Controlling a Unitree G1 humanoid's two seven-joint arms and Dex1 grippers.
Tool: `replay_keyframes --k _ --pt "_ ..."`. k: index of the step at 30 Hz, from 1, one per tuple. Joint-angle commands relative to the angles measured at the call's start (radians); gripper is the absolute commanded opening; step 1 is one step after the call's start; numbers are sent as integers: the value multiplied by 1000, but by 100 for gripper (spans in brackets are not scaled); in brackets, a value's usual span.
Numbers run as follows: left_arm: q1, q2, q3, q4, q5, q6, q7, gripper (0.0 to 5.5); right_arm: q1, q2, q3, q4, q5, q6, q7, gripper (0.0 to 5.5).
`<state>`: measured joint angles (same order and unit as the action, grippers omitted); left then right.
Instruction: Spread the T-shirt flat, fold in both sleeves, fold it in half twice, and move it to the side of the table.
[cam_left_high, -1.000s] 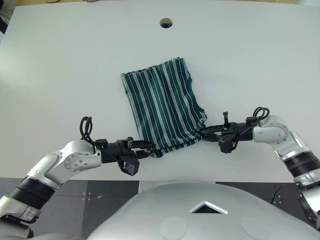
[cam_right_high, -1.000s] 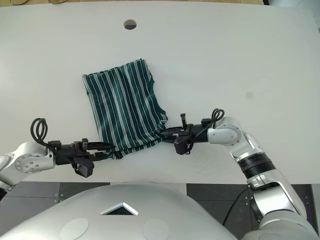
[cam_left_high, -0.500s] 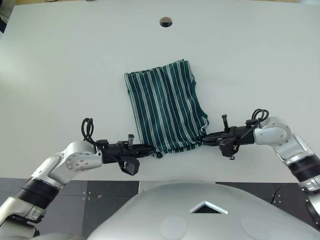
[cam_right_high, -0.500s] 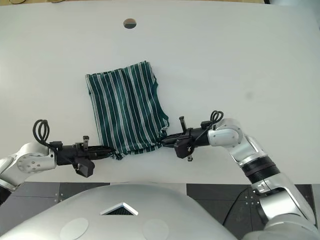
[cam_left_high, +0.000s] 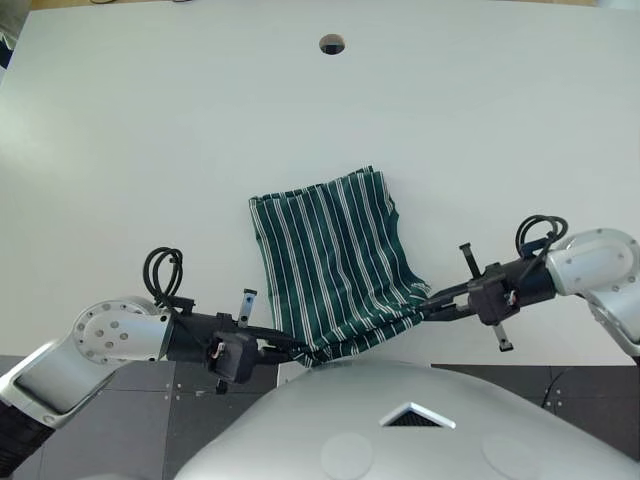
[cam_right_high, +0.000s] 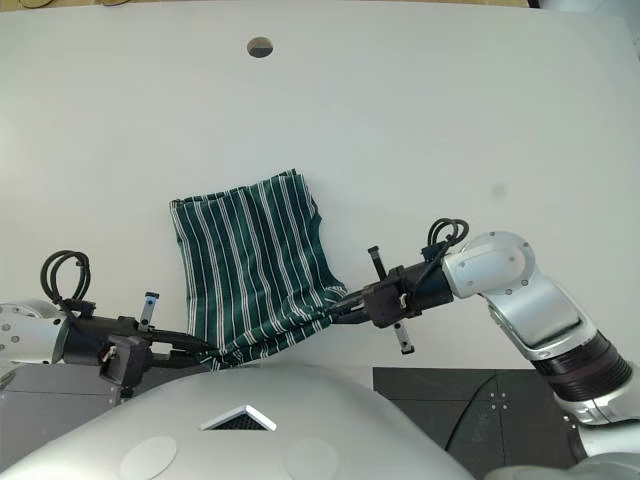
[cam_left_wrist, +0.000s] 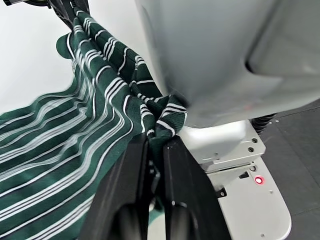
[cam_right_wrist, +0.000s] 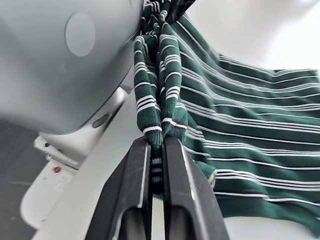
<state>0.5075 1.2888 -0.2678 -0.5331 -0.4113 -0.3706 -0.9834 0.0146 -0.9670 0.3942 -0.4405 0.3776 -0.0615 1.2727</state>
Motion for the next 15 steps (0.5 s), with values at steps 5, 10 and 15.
replay_keyframes --k 5,10,15 --pt "-36 -112 194 46 -146 86 -2 20 -126 187 -68 67 -68 1 -154 10" --pt "-167 -237 221 193 -68 157 52 20 -193 273 -51 184 -157 -53 -188 10" --pt "-283 -333 213 329 24 223 86 20 -265 345 -44 369 -233 -154 -189 10"
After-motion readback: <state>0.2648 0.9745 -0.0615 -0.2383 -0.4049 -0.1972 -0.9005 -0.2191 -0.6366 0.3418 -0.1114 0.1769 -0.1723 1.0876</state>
